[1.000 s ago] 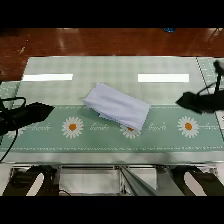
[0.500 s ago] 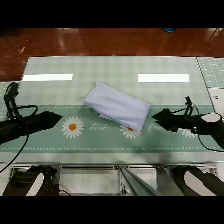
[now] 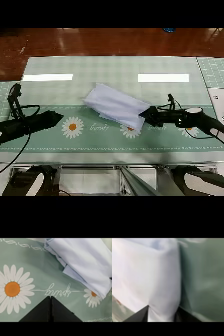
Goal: Fold the shirts.
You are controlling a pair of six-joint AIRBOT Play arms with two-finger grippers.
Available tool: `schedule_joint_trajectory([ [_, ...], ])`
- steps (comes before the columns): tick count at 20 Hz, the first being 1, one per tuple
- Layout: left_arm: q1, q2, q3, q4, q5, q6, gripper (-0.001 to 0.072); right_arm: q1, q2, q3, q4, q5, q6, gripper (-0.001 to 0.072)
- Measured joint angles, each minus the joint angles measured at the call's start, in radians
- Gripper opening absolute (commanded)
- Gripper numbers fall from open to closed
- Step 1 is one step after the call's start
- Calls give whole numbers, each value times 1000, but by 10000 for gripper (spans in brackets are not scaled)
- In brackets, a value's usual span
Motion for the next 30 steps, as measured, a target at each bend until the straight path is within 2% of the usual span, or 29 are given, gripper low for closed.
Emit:
schedule_joint_trajectory([
  [1, 0, -2, 0, 0, 0, 0, 24, 35, -21, 37, 7, -6, 7, 22],
  [4, 0, -8, -1, -2, 4, 0, 24, 135, -66, 159, 9, 23, 6, 21],
  [7, 0, -10, -1, -4, 5, 0, 24, 202, -71, 322, -57, 59, 39, 21],
  [15, 0, -11, -1, -5, 6, 0, 25, 221, -66, 909, -467, 222, 356, 21],
  [19, 0, -11, -1, -6, 5, 0, 24, 123, -64, 1163, -600, 346, 468, 21],
  [23, -4, -11, -1, -11, 2, 0, 24, -40, -61, 1336, -637, 497, 535, 21],
  [30, -31, -11, -1, -13, -1, 0, 24, -398, -25, 1424, -661, 760, 611, 20],
])
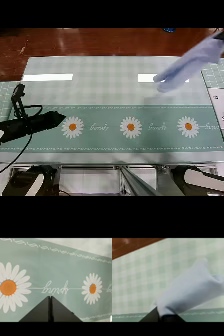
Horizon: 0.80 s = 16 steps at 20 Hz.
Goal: Fold the shirts.
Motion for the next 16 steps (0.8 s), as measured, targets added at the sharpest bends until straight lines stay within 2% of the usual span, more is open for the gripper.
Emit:
schedule_joint_trajectory([
  [4, -5, 0, 0, 0, 1, 0, 24, -141, 16, 3, -51, 146, 4, 19],
  [8, -6, 0, 0, 0, 21, 0, 24, -236, 70, -78, -95, 208, -23, 19],
  [13, -6, 0, 0, 0, 48, 0, 24, -415, 219, -367, -173, 214, -58, 19],
  [16, -6, 0, 0, 0, 60, 0, 24, -565, 343, -575, -270, 210, -55, 20],
])
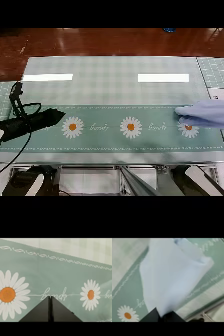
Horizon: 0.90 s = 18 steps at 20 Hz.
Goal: Fold the shirts.
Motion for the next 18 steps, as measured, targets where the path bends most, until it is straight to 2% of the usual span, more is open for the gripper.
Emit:
schedule_joint_trajectory([
  [3, 0, 0, 0, 0, 6, 0, 24, -107, 126, -177, -164, -14, 33, 24],
  [4, 0, 0, 0, 0, 6, 0, 24, -127, 167, -230, -229, -24, 50, 53],
  [6, 0, 0, 0, 0, 11, 2, 25, -151, 229, -320, -354, -42, 81, 373],
  [7, 0, 0, 0, 0, 12, 3, 25, -158, 250, -355, -401, -48, 94, 414],
  [10, 5, 0, 2, 5, 56, 33, 24, -149, 284, -420, -461, -80, 102, 390],
  [11, 14, -4, 10, 8, 87, 45, 24, -130, 288, -427, -457, -108, 92, 283],
  [12, 31, -15, 32, 14, 123, 55, 24, -106, 289, -429, -437, -138, 75, 124],
  [13, 47, -35, 66, 17, 145, 63, 24, -71, 282, -420, -394, -180, 57, 22],
  [16, 70, -171, 265, 21, 150, 104, 23, 91, 201, -348, -137, -320, -19, 21],
  [18, 44, -301, 451, 24, 89, 143, 23, 275, 100, -254, 26, -406, -57, 21],
])
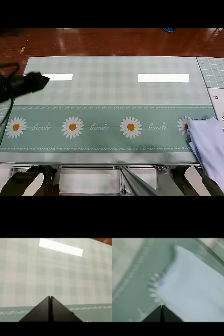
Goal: Fold the shirts.
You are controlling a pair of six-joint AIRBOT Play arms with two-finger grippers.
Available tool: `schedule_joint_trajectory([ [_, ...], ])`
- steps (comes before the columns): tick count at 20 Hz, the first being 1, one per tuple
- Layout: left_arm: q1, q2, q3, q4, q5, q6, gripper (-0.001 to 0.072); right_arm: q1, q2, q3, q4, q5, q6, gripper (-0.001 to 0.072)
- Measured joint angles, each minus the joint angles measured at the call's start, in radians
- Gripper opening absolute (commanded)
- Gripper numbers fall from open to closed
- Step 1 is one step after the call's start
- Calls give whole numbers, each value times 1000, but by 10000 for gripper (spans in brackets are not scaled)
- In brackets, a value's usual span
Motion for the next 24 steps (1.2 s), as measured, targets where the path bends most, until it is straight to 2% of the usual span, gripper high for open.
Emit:
schedule_joint_trajectory([
  [2, -51, -137, 173, 37, -57, 28, 24, 226, -126, 118, 72, -64, -25, 21],
  [4, -95, -261, 284, 140, -125, -16, 24, 438, -255, 220, 50, -93, -32, 21],
  [8, -130, -407, 327, 274, -243, -109, 25, 701, -445, 310, -192, -81, 31, 21],
  [13, -135, -454, 317, 332, -270, -138, 25, 795, -521, 339, -351, -85, 67, 21],
  [24, -135, -465, 315, 352, -275, -148, 24, 818, -538, 346, -405, -91, 78, 21],
])
